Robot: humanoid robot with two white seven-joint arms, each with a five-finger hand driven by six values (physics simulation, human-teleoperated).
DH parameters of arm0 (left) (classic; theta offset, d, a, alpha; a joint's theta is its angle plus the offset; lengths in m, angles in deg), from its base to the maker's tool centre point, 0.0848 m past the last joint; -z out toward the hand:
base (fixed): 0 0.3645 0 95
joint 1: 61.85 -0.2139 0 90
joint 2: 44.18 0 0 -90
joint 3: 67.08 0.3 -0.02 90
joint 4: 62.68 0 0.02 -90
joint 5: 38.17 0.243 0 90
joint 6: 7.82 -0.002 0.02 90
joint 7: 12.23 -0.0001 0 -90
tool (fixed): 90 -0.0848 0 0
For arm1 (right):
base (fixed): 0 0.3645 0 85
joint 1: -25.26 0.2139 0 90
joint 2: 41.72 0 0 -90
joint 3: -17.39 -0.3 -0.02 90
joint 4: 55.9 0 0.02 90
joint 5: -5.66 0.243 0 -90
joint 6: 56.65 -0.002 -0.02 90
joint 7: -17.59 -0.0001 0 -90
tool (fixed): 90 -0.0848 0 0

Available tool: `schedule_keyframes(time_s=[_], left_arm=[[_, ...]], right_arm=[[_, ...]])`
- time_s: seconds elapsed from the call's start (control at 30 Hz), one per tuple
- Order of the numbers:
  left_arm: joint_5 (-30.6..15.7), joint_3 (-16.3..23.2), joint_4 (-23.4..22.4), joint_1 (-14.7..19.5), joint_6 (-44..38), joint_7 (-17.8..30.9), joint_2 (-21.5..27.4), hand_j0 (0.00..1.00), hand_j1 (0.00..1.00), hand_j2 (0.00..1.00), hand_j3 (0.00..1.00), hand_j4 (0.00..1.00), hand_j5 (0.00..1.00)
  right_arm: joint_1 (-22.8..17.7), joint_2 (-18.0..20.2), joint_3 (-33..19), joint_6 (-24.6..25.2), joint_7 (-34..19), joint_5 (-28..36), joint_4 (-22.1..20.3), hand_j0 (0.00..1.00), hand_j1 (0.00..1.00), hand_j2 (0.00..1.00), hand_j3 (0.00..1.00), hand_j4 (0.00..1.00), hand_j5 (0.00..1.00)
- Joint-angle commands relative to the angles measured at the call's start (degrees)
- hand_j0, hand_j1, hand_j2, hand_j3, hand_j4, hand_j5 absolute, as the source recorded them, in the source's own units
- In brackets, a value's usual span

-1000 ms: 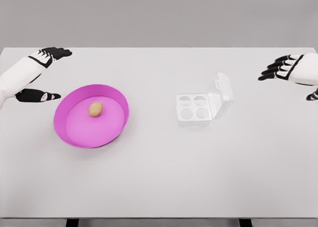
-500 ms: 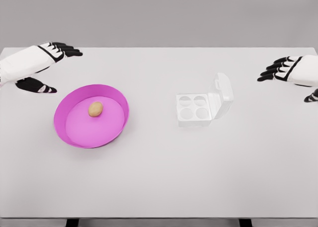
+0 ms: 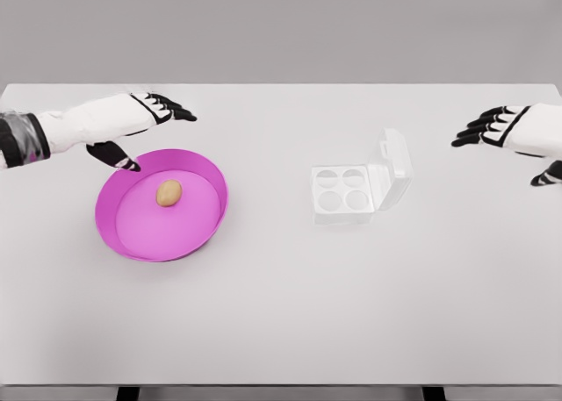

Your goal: Pack egg into the box and close the box lid

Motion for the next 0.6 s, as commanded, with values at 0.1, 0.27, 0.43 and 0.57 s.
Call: schedule_keyframes(time_s=[0.1, 0.27, 0.43, 0.57], left_arm=[[2.1, 1.0, 0.3, -0.3, -0.2, 0.0, -0.6, 1.0, 1.0, 1.0, 1.0, 1.0, 1.0], [1.3, 1.8, 3.5, -0.4, -0.2, 0.0, -0.2, 1.0, 1.0, 1.0, 1.0, 1.0, 1.0], [-0.4, 1.8, 6.5, -0.9, -0.2, 0.0, 4.3, 1.0, 1.0, 1.0, 1.0, 1.0, 1.0], [-0.1, 1.8, 8.1, -1.5, -0.2, 0.0, 5.6, 0.98, 0.98, 0.98, 0.98, 0.98, 0.98]], right_arm=[[-3.0, -0.3, -0.9, 0.2, 0.0, 0.2, 2.3, 1.0, 1.0, 1.0, 1.0, 1.0, 1.0], [-3.9, -2.1, -2.1, 0.2, 0.0, 0.3, 2.4, 1.0, 1.0, 1.0, 1.0, 1.0, 1.0], [-4.1, -2.1, -3.5, 0.2, 0.0, 0.3, 2.4, 1.0, 1.0, 1.0, 1.0, 1.0, 1.0], [-4.7, -2.1, -3.6, 0.2, 0.0, 0.3, 2.1, 1.0, 1.0, 1.0, 1.0, 1.0, 1.0]])
